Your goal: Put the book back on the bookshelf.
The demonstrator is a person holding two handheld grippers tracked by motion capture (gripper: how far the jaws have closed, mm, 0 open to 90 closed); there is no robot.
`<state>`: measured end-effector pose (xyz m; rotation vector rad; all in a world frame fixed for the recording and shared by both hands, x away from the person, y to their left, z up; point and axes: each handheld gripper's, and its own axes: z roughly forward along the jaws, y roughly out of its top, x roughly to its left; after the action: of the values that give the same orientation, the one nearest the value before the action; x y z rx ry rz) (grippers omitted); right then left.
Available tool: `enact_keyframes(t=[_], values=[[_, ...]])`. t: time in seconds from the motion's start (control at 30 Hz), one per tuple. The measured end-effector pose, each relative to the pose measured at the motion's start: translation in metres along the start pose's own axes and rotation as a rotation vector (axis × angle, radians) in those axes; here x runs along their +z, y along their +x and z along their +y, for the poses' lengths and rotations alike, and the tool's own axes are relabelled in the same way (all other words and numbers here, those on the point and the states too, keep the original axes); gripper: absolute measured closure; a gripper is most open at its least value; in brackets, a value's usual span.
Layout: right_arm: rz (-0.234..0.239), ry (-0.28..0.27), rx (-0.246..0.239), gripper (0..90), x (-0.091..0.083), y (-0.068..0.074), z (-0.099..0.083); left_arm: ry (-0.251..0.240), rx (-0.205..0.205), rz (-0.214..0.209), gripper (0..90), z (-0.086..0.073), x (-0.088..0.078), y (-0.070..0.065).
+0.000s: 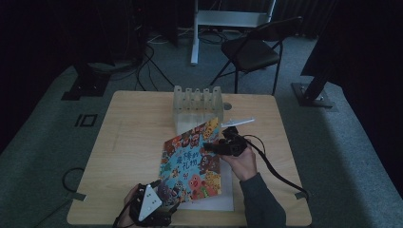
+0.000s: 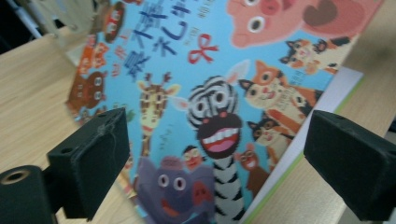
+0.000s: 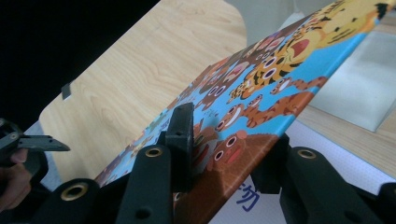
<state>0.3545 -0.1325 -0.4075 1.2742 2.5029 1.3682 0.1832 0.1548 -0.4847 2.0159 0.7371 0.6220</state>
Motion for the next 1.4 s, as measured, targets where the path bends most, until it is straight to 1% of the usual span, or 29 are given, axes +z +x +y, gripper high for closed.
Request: enact_keyframes(t=[0.07,0.1,0.2,0.37,0.47,0.53,0.63,0.67,0.73,0.77,0.8,1.07,1.1,1.23,1.27,1.4], values=[[-0.007,-0.003,0.006,65.7,0.000,0.002,0.000,0.000,0.000,0.000,10.8,0.000,0.000,0.000],[-0.016,-0.011,0.011,66.6,-0.001,0.005,0.001,-0.013,-0.060,0.005,10.9,-0.001,0.001,0.011],[-0.024,-0.016,0.016,67.1,-0.002,0.008,0.001,-0.010,-0.079,0.010,11.1,-0.001,0.005,0.019],[-0.043,-0.033,-0.004,68.3,-0.007,0.018,0.004,0.001,-0.107,0.006,11.3,0.001,0.012,0.031],[-0.047,-0.045,0.006,69.8,-0.013,0.017,0.006,0.008,-0.151,-0.031,11.3,0.000,0.018,0.042],[-0.055,-0.051,0.007,70.1,-0.017,0.016,0.006,0.016,-0.175,-0.045,11.3,0.000,0.022,0.049],[-0.068,-0.066,0.007,70.6,-0.024,0.017,0.007,0.013,-0.217,-0.072,11.3,-0.001,0.026,0.060],[-0.070,-0.072,0.008,70.8,-0.026,0.017,0.007,0.015,-0.223,-0.082,11.3,0.000,0.027,0.063],[-0.072,-0.084,0.007,71.1,-0.031,0.017,0.007,0.020,-0.249,-0.122,13.5,-0.001,0.030,0.069],[-0.073,-0.087,0.008,71.2,-0.033,0.018,0.008,0.020,-0.249,-0.122,14.0,-0.001,0.030,0.069],[-0.075,-0.090,0.007,71.2,-0.035,0.018,0.008,0.015,-0.262,-0.144,14.2,-0.001,0.033,0.073],[-0.078,-0.115,-0.002,71.8,-0.047,0.022,0.007,0.025,-0.287,-0.158,14.4,0.000,0.045,0.081],[-0.079,-0.118,-0.004,72.0,-0.050,0.023,0.007,0.026,-0.286,-0.156,14.4,0.001,0.046,0.082],[-0.083,-0.121,-0.014,72.1,-0.054,0.027,0.008,0.023,-0.301,-0.159,14.4,0.002,0.049,0.084],[-0.084,-0.128,-0.029,72.3,-0.059,0.032,0.009,0.018,-0.308,-0.160,14.4,0.002,0.051,0.086],[-0.083,-0.140,-0.041,72.8,-0.064,0.036,0.010,0.018,-0.317,-0.171,14.4,0.004,0.056,0.089]])
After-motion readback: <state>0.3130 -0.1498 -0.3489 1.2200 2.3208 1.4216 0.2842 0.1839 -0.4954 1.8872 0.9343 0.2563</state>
